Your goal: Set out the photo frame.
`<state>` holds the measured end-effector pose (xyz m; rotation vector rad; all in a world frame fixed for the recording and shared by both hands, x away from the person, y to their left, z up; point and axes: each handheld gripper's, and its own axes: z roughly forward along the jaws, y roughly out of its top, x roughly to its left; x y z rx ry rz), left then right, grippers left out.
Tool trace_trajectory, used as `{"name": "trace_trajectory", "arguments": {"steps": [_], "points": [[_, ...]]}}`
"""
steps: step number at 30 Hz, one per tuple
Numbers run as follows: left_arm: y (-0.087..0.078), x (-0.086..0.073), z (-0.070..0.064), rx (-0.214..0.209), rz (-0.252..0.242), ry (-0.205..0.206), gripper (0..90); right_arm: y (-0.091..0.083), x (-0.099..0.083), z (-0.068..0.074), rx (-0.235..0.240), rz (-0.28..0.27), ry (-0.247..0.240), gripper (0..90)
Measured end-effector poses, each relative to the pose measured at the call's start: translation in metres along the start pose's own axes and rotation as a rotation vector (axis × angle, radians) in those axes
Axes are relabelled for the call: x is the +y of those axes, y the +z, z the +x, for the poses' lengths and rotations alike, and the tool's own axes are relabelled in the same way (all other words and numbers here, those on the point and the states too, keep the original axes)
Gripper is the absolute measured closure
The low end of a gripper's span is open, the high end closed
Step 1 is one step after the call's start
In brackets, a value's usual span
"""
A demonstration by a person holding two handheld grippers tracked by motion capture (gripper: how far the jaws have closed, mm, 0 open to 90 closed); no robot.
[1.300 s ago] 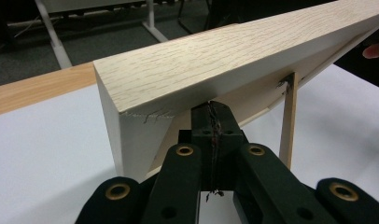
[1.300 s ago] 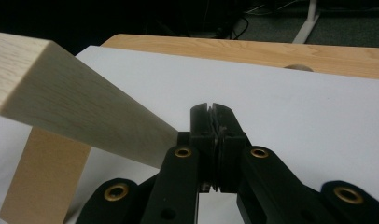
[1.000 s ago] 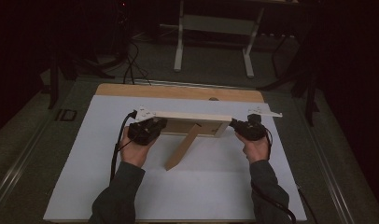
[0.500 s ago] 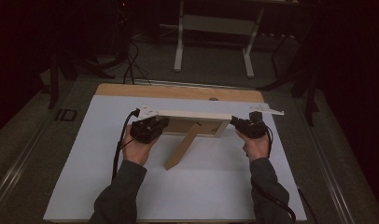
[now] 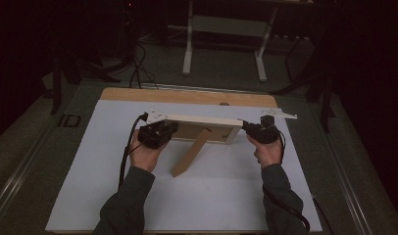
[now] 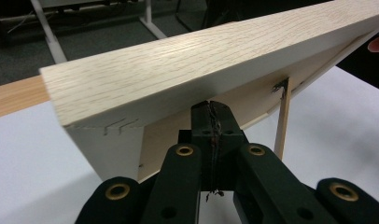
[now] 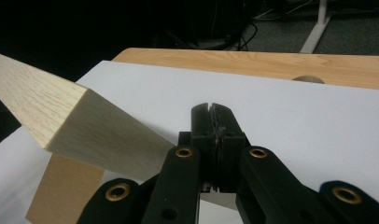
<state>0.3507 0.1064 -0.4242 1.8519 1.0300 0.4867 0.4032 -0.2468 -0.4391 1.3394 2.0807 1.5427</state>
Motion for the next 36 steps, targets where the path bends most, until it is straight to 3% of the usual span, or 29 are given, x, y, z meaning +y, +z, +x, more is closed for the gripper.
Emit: {"name": "trace_trajectory", "arguments": {"steps": [36], "points": [[0.015,0.011,-0.012,-0.025,0.009,0.011,90.0,-0.003,0.001,0.009,0.021,0.002,-0.039,89.0]]}}
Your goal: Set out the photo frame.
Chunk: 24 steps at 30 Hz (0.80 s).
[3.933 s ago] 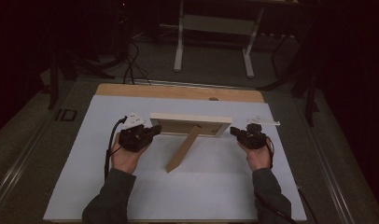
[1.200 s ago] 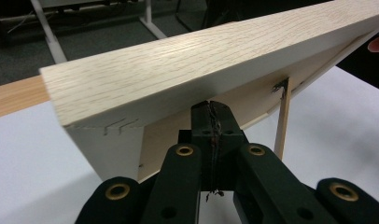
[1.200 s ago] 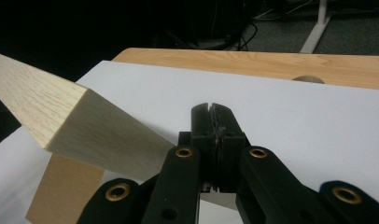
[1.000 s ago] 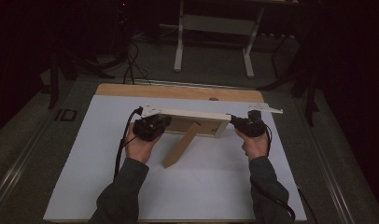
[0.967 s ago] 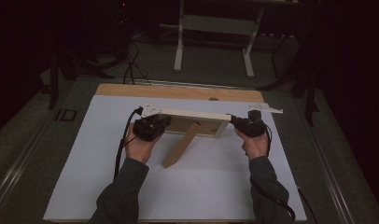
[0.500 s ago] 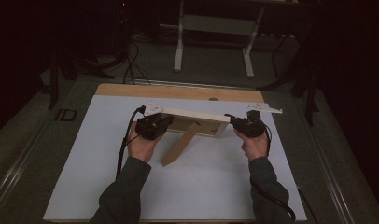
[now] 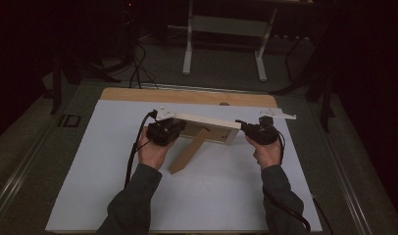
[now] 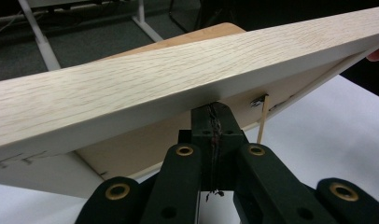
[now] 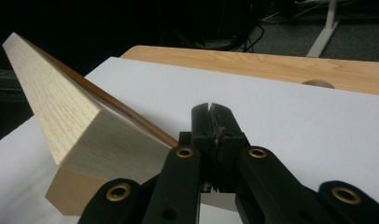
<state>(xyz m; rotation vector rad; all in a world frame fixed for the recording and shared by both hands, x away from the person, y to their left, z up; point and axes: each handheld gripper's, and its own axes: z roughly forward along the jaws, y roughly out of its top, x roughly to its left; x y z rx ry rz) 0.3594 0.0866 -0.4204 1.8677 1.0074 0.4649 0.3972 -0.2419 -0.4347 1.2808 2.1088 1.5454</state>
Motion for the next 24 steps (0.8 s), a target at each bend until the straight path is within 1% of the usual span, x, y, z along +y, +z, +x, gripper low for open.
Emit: {"name": "trace_trajectory", "arguments": {"steps": [6,13,17,19,24], "points": [[0.003,0.002,-0.003,-0.013,0.006,0.003,90.0,0.0,0.0,0.001,0.006,0.007,-0.006,89.0],[0.008,0.004,-0.008,-0.018,0.012,0.009,90.0,-0.001,0.0,0.002,0.008,0.011,-0.013,89.0],[0.01,0.005,-0.01,-0.025,0.012,0.005,90.0,-0.001,0.0,0.003,0.012,0.014,-0.018,89.0],[0.011,0.005,-0.012,-0.031,0.017,0.015,90.0,0.0,0.0,0.004,0.015,0.018,-0.02,89.0],[0.014,0.007,-0.016,-0.036,0.016,0.016,90.0,0.0,0.001,0.006,0.022,0.019,-0.027,89.0]]}}
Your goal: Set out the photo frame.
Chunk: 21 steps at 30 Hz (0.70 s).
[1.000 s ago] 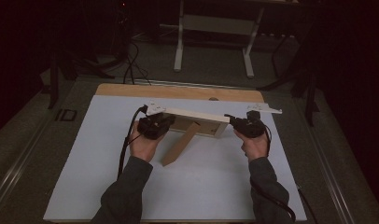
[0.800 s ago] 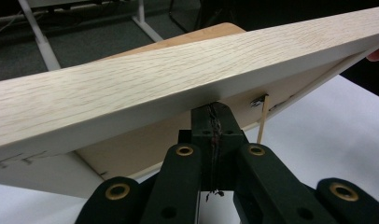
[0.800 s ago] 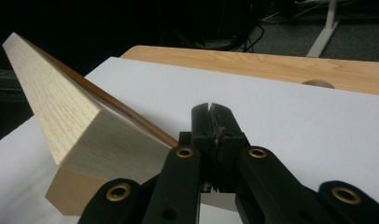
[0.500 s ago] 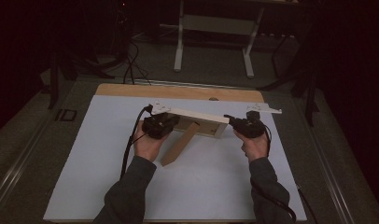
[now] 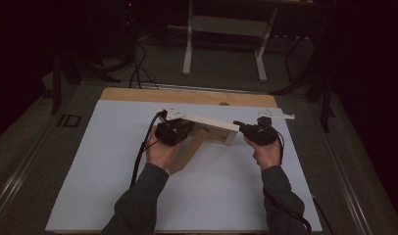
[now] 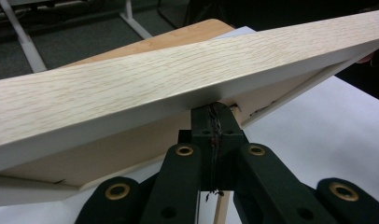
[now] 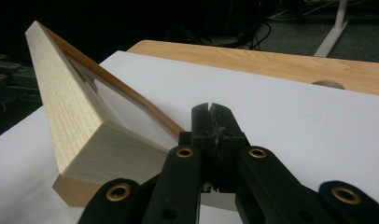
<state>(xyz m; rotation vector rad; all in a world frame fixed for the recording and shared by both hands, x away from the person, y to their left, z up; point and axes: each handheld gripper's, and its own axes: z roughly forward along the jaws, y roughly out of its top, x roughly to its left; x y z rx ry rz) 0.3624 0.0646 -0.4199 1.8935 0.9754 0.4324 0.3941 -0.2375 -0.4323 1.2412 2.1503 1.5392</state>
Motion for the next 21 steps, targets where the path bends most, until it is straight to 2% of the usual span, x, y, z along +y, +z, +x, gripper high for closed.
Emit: {"name": "trace_trajectory", "arguments": {"steps": [10,21], "points": [[0.002,0.001,-0.003,-0.009,0.002,0.013,90.0,0.0,0.001,0.004,0.014,0.005,-0.012,89.0],[0.01,0.004,-0.014,-0.027,0.013,0.038,89.9,0.0,0.003,0.009,0.031,0.005,-0.03,89.2]]}}
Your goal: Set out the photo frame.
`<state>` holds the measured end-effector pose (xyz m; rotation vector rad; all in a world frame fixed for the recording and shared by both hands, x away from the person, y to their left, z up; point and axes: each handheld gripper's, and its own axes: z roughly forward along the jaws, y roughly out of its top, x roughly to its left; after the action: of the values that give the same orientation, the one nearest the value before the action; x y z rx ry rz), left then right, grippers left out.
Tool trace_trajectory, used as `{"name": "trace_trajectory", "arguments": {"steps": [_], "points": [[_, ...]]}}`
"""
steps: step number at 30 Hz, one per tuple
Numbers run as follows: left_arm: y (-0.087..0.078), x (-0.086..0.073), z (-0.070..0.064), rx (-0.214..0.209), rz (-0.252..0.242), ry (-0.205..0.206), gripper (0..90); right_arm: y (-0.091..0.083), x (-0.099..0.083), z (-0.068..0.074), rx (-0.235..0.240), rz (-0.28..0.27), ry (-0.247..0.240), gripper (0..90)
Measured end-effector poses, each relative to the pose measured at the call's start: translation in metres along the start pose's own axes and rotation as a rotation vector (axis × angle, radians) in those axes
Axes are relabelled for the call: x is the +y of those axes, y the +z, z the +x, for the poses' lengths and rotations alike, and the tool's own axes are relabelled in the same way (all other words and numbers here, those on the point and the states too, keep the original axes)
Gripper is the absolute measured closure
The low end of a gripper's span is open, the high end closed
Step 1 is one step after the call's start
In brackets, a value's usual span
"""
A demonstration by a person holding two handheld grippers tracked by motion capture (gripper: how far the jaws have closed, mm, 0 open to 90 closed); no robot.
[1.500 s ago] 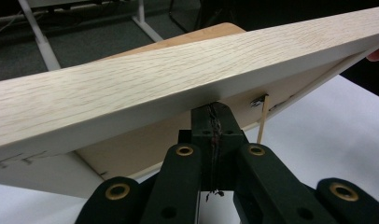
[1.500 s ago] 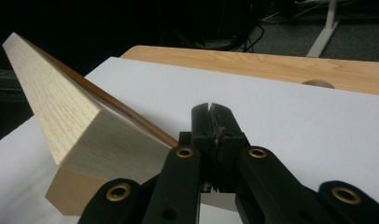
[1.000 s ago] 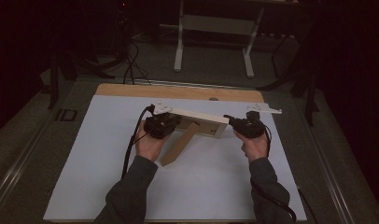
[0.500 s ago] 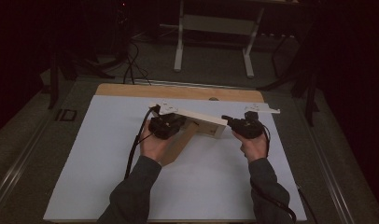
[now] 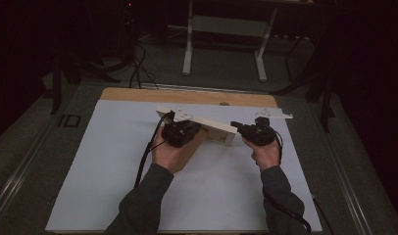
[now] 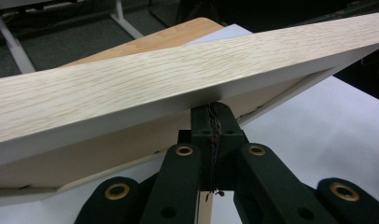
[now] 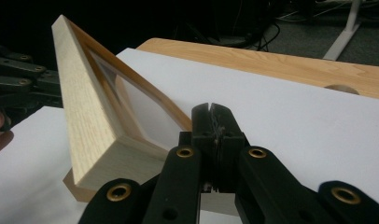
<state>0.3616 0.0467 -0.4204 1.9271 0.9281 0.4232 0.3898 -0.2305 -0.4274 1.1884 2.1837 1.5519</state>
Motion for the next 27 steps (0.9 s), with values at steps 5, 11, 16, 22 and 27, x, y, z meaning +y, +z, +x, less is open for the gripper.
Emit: {"name": "trace_trajectory", "arguments": {"steps": [5,11,16,22,27], "points": [[0.001,0.001,-0.003,0.01,0.006,0.014,90.0,0.0,0.001,0.002,0.007,-0.001,-0.008,89.4],[0.001,0.001,-0.005,0.019,0.008,0.02,89.9,0.001,0.002,0.005,0.017,0.0,-0.018,89.3],[0.001,0.001,-0.007,0.024,0.011,0.029,89.6,0.001,0.002,0.006,0.022,0.003,-0.019,89.3],[0.0,0.001,-0.008,0.024,0.012,0.032,88.3,0.001,0.002,0.007,0.025,0.004,-0.024,89.3],[-0.001,0.0,-0.012,0.053,0.009,0.042,89.1,0.001,0.002,0.007,0.024,0.002,-0.027,89.5]]}}
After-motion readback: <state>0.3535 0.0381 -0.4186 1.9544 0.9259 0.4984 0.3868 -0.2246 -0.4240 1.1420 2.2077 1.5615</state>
